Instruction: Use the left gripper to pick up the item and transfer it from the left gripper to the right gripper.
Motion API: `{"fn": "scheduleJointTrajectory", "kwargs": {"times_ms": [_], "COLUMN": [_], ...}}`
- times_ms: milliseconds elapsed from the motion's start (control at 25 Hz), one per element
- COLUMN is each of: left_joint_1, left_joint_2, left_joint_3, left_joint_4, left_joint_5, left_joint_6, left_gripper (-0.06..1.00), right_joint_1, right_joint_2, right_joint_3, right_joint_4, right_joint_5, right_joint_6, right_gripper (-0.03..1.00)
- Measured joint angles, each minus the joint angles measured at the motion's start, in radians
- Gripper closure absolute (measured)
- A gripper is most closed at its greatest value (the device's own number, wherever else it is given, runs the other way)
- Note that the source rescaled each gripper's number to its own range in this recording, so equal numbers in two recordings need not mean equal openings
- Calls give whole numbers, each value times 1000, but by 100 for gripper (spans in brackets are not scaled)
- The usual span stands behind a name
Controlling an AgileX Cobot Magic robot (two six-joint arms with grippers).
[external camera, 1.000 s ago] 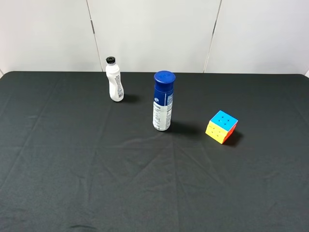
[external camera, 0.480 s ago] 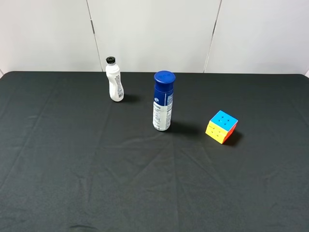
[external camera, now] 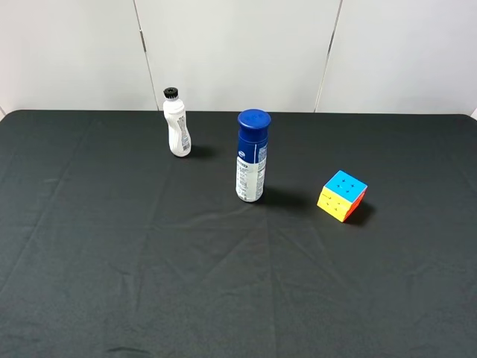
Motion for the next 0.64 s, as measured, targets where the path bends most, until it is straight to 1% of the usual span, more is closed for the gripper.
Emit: {"fn": "scheduleJointTrajectory", "kwargs": {"times_ms": [640], "left_joint_1": [0], "left_joint_2": [0], "left_joint_3": [0], "left_joint_4": [0], "left_joint_5": [0], "left_joint_6": [0], "left_gripper": [-3], "right_joint_1": [0], "right_joint_2": [0], "right_joint_3": [0], "right_joint_4": [0], "right_joint_5": [1], "right_joint_6": [-1], "right_gripper": [-3]}}
